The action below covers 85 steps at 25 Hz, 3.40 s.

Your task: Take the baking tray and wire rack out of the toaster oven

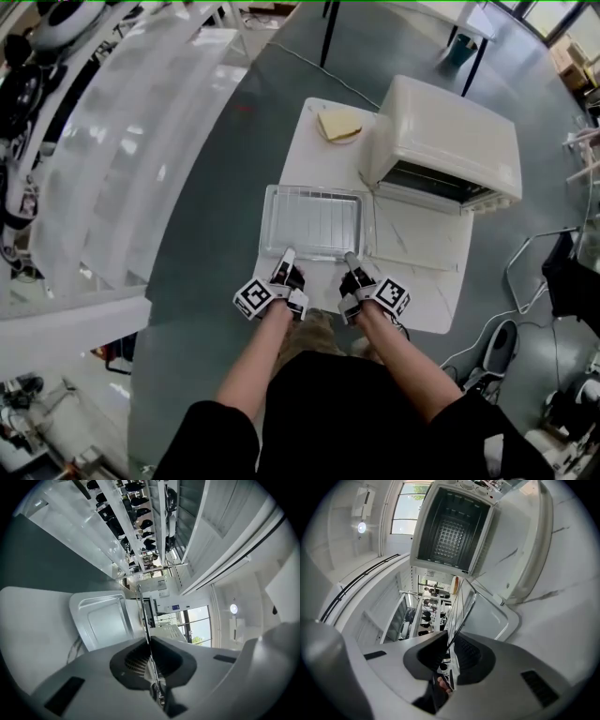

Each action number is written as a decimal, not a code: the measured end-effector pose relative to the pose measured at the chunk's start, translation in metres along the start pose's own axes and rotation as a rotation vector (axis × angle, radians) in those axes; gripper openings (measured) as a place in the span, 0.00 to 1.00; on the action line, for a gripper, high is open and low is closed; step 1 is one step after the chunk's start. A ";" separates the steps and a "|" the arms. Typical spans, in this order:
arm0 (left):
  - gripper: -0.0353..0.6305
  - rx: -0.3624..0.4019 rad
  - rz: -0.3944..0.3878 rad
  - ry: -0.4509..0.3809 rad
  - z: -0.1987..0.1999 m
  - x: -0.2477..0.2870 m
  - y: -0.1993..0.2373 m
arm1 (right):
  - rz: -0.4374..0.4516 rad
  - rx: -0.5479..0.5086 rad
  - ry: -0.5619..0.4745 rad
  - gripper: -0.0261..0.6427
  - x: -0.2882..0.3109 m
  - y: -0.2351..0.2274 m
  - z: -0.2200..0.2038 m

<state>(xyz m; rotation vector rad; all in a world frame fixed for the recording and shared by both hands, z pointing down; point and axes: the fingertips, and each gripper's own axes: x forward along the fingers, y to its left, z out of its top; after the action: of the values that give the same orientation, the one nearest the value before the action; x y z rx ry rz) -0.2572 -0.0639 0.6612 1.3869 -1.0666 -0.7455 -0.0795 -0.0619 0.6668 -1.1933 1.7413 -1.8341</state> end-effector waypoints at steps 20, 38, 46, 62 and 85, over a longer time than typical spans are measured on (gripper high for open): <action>0.11 -0.133 0.264 0.244 -0.006 0.005 0.086 | -0.216 0.053 -0.012 0.12 0.031 -0.060 -0.012; 0.12 -0.087 0.398 0.373 -0.031 -0.014 0.093 | -0.320 0.172 -0.062 0.10 0.030 -0.082 -0.019; 0.11 -0.162 0.411 0.343 -0.030 -0.013 0.103 | -0.333 0.173 -0.029 0.15 0.033 -0.077 -0.021; 0.10 -0.221 0.428 0.238 -0.016 -0.013 0.103 | -0.435 0.230 0.131 0.32 0.034 -0.068 -0.039; 0.10 0.031 0.213 0.257 -0.023 -0.019 0.011 | -0.315 0.010 0.175 0.32 -0.011 -0.007 -0.015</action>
<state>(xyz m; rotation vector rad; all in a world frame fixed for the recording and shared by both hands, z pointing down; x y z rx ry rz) -0.2455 -0.0367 0.6720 1.3303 -1.0052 -0.3852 -0.0821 -0.0430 0.6711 -1.4065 1.7078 -2.1835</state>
